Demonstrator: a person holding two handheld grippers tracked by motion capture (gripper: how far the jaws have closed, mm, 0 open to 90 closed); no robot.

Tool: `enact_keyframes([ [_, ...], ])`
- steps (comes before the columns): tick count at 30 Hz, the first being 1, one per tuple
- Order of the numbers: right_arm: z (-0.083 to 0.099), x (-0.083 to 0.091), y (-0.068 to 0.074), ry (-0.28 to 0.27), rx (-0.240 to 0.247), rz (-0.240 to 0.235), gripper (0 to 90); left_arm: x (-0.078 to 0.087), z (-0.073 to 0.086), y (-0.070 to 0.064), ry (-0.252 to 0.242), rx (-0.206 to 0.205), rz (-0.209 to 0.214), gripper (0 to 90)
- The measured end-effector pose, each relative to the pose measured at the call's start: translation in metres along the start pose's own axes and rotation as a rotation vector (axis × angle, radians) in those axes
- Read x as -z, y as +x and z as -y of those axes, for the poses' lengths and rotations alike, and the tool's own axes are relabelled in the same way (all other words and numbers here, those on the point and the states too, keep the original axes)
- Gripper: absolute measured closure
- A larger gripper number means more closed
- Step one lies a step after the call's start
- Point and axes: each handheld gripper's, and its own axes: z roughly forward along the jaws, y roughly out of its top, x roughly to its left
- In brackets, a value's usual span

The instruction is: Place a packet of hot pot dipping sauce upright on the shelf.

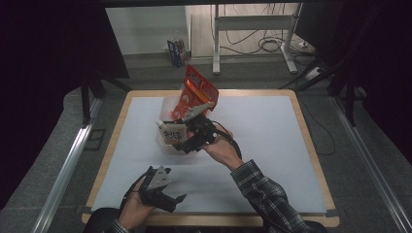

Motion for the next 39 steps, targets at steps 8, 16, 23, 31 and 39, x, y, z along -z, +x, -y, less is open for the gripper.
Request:
enact_keyframes([
  [8,0.009,0.008,-0.001,0.014,-0.008,0.007,4.3,0.000,0.000,0.000,0.003,0.004,0.007,0.3],
  [16,0.016,0.013,0.000,-0.006,-0.023,0.025,0.0,0.000,0.000,0.000,0.006,-0.002,0.004,0.3],
  [23,0.027,0.018,0.001,-0.009,-0.040,0.051,0.0,0.000,0.000,0.000,0.005,-0.005,0.002,0.3],
  [31,0.035,0.021,0.002,-0.016,-0.051,0.065,0.0,-0.001,0.000,-0.001,0.008,-0.013,-0.005,0.1],
  [39,0.046,0.028,0.003,-0.017,-0.043,0.118,0.0,0.000,0.000,0.000,-0.004,-0.015,-0.013,0.2],
])
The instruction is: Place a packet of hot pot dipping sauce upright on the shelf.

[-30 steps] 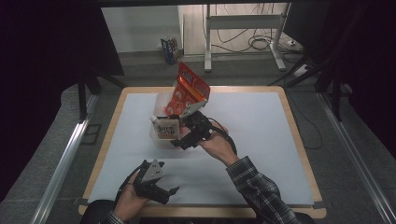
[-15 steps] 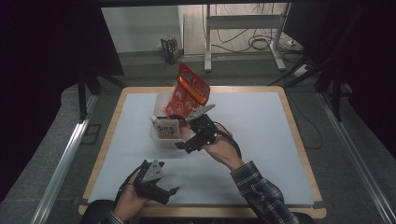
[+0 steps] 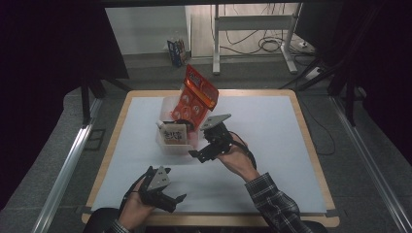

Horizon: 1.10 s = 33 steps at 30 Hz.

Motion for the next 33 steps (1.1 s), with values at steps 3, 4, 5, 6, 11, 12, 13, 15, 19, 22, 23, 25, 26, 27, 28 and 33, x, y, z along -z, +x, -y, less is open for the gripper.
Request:
enact_keyframes([
  [3,0.003,0.002,0.000,0.002,0.001,0.013,0.0,0.000,0.000,0.000,-0.007,0.006,0.000,0.2],
  [4,0.005,0.003,0.000,-0.001,-0.001,0.020,0.0,0.000,0.000,0.000,-0.005,0.002,0.000,0.2],
  [5,0.008,0.006,0.000,-0.013,-0.013,0.026,0.0,0.000,0.000,0.000,-0.004,-0.002,-0.004,0.2],
  [6,0.009,0.008,0.000,-0.018,-0.018,0.026,0.0,0.000,0.000,-0.001,-0.002,-0.013,-0.010,0.2],
  [11,0.015,0.016,0.001,-0.025,-0.015,0.044,0.0,0.000,0.000,-0.001,-0.010,-0.021,-0.010,0.3],
  [12,0.016,0.017,0.001,-0.024,-0.013,0.047,0.0,0.000,0.000,-0.001,-0.015,-0.022,-0.008,0.3],
  [13,0.016,0.017,0.001,-0.024,-0.013,0.047,0.0,0.000,0.000,-0.001,-0.015,-0.022,-0.008,0.3],
  [15,0.018,0.019,0.002,-0.027,-0.007,0.054,0.0,0.001,0.000,-0.001,-0.021,-0.021,-0.007,0.3],
  [19,0.022,0.024,0.005,-0.049,0.018,0.082,0.0,0.001,0.000,-0.001,-0.030,-0.028,-0.009,0.6],
  [22,0.026,0.030,0.008,-0.067,0.017,0.098,0.0,0.002,0.000,-0.002,-0.042,-0.031,-0.014,0.9],
  [23,0.026,0.030,0.008,-0.067,0.017,0.098,0.0,0.002,0.000,-0.002,-0.042,-0.031,-0.014,0.9],
  [25,0.027,0.032,0.009,-0.072,0.013,0.099,0.0,0.002,0.001,-0.002,-0.045,-0.033,-0.016,0.9],
  [26,0.030,0.034,0.010,-0.074,0.010,0.101,0.0,0.003,0.001,-0.002,-0.047,-0.032,-0.019,1.0],
  [27,0.030,0.034,0.010,-0.074,0.010,0.101,0.0,0.003,0.001,-0.002,-0.047,-0.032,-0.019,1.0],
  [28,0.032,0.035,0.011,-0.070,0.008,0.100,0.0,0.003,0.001,-0.002,-0.047,-0.035,-0.019,1.0],
  [33,0.038,0.038,0.012,-0.061,0.003,0.102,0.0,0.003,0.001,-0.002,-0.049,-0.034,-0.022,0.9],
])
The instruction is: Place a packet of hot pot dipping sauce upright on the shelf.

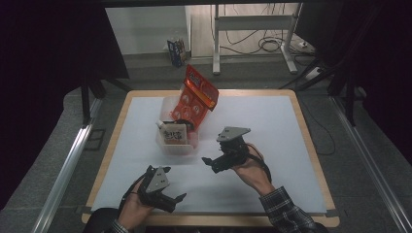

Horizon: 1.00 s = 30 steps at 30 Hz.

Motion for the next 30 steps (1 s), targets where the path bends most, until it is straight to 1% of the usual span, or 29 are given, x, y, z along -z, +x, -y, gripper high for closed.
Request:
enact_keyframes([
  [9,0.012,0.009,0.002,0.021,-0.009,0.005,0.0,0.000,0.000,0.001,0.005,0.009,-0.010,0.6],
  [12,0.020,0.012,0.001,0.034,-0.015,0.011,0.0,0.000,0.000,0.001,0.004,0.015,-0.011,0.4],
  [18,0.030,0.015,0.001,0.047,-0.031,0.018,0.0,0.000,0.001,0.002,0.010,0.018,-0.015,0.3],
  [21,0.037,0.017,0.001,0.061,-0.034,0.029,0.0,0.000,0.001,0.002,0.012,0.018,-0.014,0.2],
  [26,0.042,0.022,0.000,0.061,-0.041,0.041,0.0,-0.001,0.001,0.002,0.017,0.017,-0.014,0.1],
  [30,0.049,0.032,-0.002,0.048,-0.057,0.057,0.0,-0.001,0.001,0.002,0.016,0.018,-0.015,0.0],
])
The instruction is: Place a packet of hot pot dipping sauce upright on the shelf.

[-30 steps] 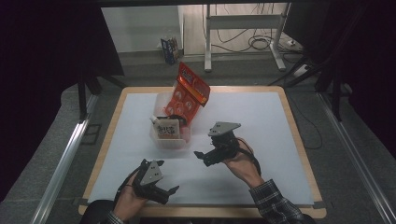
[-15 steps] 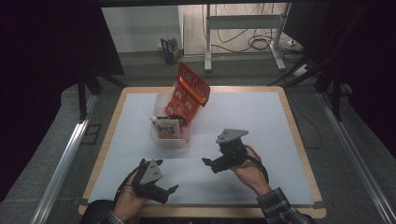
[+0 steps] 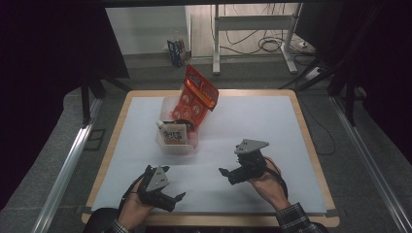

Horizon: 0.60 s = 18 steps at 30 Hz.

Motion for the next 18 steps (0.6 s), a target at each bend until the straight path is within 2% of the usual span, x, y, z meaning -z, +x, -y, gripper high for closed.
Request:
enact_keyframes([
  [9,0.018,0.017,-0.004,-0.013,-0.030,0.042,0.0,-0.001,0.000,0.000,0.004,-0.001,-0.001,0.0],
  [18,0.029,0.027,-0.006,-0.016,-0.044,0.062,0.0,-0.001,0.000,0.000,0.005,-0.002,-0.001,0.1],
])
